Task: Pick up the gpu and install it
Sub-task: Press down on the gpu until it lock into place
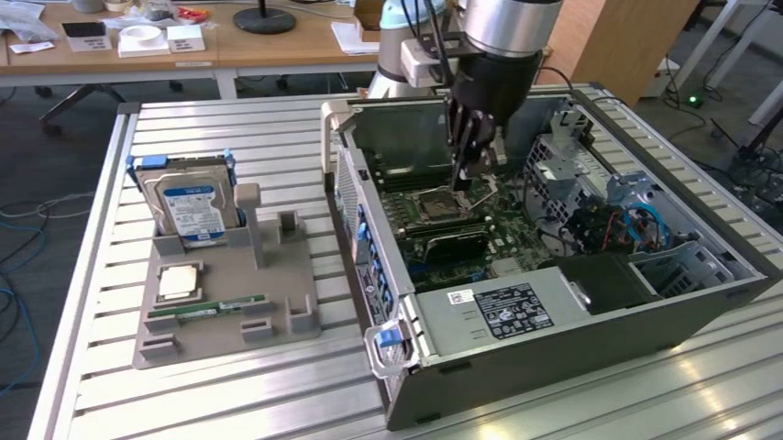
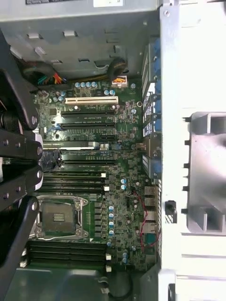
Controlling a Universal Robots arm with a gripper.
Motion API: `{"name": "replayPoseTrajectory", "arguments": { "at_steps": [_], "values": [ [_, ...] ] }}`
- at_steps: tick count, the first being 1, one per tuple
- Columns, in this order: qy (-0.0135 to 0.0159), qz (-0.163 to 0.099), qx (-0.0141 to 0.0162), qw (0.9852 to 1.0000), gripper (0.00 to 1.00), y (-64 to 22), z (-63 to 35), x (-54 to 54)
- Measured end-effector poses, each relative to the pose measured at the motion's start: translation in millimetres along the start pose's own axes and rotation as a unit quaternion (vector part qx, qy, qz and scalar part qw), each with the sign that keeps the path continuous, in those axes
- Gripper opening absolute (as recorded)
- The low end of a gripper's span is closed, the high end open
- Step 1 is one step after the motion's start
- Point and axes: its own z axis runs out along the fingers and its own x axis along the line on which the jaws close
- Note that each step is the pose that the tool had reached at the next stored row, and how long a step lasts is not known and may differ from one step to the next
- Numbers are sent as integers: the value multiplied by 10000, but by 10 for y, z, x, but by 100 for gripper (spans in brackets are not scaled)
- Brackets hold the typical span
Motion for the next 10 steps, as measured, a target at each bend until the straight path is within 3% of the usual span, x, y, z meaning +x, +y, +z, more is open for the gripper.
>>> {"name": "replayPoseTrajectory", "arguments": {
  "at_steps": [4,10],
  "values": [
    [7,0,0,10000,11,-2,-100,-3],
    [8,0,0,10000,11,-2,-104,-3]
  ]
}}
